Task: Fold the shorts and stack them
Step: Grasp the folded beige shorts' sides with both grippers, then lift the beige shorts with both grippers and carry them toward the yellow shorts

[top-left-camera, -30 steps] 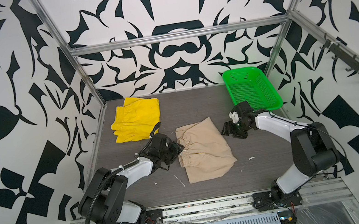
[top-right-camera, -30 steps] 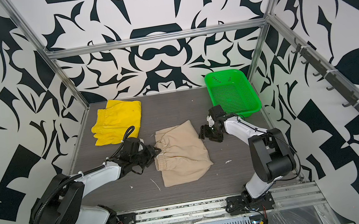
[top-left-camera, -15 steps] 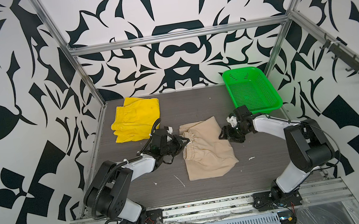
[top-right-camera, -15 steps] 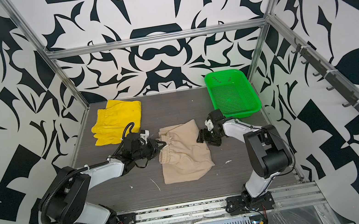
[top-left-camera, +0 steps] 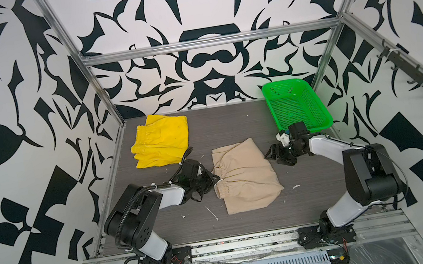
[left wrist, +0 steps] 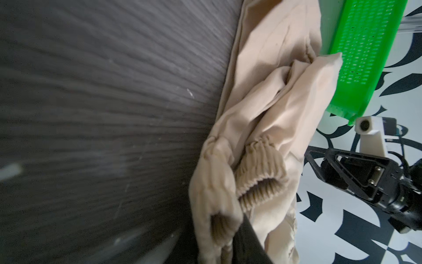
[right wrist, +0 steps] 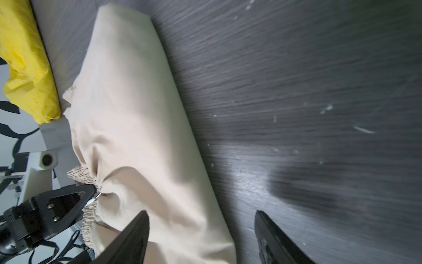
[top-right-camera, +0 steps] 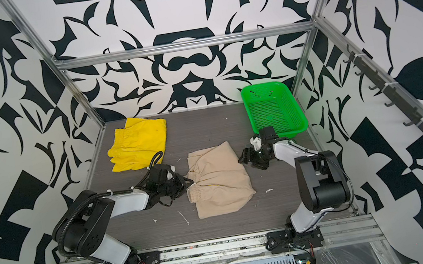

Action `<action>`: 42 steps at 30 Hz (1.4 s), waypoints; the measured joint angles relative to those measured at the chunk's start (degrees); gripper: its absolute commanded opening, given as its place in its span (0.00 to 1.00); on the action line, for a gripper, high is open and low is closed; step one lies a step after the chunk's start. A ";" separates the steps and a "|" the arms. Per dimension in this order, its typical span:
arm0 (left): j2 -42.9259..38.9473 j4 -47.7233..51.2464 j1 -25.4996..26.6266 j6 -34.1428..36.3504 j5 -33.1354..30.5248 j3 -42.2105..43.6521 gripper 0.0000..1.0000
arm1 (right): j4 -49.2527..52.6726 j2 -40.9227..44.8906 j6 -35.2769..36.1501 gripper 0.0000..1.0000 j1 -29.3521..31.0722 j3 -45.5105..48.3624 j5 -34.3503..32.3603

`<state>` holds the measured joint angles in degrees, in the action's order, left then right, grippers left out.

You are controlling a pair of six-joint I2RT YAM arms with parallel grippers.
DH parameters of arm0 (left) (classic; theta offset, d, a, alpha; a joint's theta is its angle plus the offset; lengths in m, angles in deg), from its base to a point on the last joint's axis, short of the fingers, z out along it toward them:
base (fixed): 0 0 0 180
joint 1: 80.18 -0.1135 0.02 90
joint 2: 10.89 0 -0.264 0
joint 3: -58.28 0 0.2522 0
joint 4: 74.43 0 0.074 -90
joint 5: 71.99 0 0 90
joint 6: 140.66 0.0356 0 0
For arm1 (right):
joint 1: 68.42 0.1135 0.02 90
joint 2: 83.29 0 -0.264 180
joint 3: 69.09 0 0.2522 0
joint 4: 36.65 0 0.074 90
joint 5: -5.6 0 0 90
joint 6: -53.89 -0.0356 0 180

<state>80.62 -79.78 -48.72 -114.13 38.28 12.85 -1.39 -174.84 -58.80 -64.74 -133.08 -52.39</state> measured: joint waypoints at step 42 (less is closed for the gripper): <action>-6.21 15.65 -0.87 4.04 -0.04 -2.86 0.81 | -12.90 -3.72 -7.52 0.13 10.16 7.43 2.58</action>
<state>74.41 -64.13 -49.60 -110.08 38.24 9.99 -14.29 -178.55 -66.32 -54.58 -125.65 -49.81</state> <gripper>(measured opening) 0.813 0.136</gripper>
